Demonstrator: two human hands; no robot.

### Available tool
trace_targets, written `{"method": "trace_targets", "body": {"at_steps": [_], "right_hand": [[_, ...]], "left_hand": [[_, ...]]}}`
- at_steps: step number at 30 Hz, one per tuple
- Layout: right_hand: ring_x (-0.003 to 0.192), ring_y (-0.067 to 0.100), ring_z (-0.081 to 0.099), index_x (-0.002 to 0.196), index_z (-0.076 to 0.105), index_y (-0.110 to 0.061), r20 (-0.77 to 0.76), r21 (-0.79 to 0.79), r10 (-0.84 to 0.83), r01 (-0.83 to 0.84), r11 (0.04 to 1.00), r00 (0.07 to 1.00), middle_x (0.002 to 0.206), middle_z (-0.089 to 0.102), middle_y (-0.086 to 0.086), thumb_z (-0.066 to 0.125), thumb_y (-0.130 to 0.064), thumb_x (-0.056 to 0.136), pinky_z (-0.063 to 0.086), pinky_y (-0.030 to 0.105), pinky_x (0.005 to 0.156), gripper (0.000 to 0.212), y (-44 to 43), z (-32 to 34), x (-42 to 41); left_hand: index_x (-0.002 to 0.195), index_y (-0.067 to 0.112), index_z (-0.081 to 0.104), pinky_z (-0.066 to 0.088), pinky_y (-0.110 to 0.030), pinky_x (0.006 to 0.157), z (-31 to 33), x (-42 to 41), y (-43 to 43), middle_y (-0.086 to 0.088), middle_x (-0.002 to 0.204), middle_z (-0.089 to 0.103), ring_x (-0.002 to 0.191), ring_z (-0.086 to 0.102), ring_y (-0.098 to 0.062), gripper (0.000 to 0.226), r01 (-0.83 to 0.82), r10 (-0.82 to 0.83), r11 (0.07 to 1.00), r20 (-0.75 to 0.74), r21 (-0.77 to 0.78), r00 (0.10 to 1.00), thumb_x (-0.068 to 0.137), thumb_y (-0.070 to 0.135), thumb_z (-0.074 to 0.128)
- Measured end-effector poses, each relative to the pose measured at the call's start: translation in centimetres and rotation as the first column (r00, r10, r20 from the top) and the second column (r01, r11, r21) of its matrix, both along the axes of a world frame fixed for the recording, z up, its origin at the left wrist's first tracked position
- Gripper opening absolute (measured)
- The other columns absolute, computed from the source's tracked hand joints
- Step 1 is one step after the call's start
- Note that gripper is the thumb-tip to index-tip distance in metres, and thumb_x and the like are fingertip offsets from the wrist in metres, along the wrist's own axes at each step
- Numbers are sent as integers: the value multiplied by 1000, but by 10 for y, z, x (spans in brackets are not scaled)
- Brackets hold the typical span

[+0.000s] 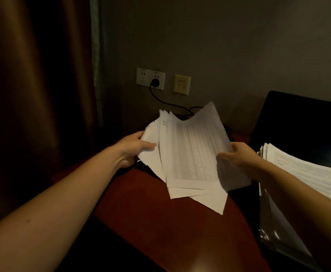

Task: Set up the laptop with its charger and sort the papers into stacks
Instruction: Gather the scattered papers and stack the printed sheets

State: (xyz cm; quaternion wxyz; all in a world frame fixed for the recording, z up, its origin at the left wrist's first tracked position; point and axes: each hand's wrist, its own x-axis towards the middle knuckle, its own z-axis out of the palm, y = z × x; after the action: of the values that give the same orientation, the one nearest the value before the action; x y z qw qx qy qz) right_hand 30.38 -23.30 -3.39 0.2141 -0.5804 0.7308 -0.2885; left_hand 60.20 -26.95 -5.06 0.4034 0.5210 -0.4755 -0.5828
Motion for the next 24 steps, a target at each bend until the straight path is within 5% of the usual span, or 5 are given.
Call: {"method": "trace_targets", "body": {"at_steps": [5,13,17,20,24], "right_hand": [[97,24,62,124,55,-14,46,64,68,-70,995,997,108,61,4,68,-25,92,56,40,84,37,-10,-11,6],[93,18,62,121,59,-15,73,139,179,-188,972,981,107,63,1,72,-24,89,52,29,73,36,-16,1,5],[107,26,59,128,56,-17,-87,274,202,-171,946,976,117,61,4,78,-22,83,52,43,94,51,-20,8,17],[116,28,55,134,52,-10,-187,233,161,-115,966,969,129,56,9,79,-18,82,48,35,86,59,-21,4,28],[101,23,57,134,51,-13,77,176,68,-81,981,995,114,58,3,79,-8,80,49,35,78,61,-14,-1,24]], "left_hand": [[140,30,50,58,-35,68,-1,2,2,-9,120,67,106,67,-30,68,80,-81,997,-93,-9,992,82,7,78],[140,31,49,58,-48,88,-2,9,-6,-12,124,64,115,63,-36,65,105,-115,993,-257,-53,959,87,-5,66],[128,25,60,54,-50,97,-3,6,-9,-16,127,65,117,63,-35,33,-51,59,998,-399,31,915,96,16,63],[109,15,70,59,-40,85,-5,-7,-1,-11,106,71,100,69,-27,26,-215,241,970,-511,110,825,89,31,75],[109,6,69,51,-48,102,-20,-24,18,-19,120,64,111,64,-34,27,-151,206,971,-327,185,922,84,11,78]]}}
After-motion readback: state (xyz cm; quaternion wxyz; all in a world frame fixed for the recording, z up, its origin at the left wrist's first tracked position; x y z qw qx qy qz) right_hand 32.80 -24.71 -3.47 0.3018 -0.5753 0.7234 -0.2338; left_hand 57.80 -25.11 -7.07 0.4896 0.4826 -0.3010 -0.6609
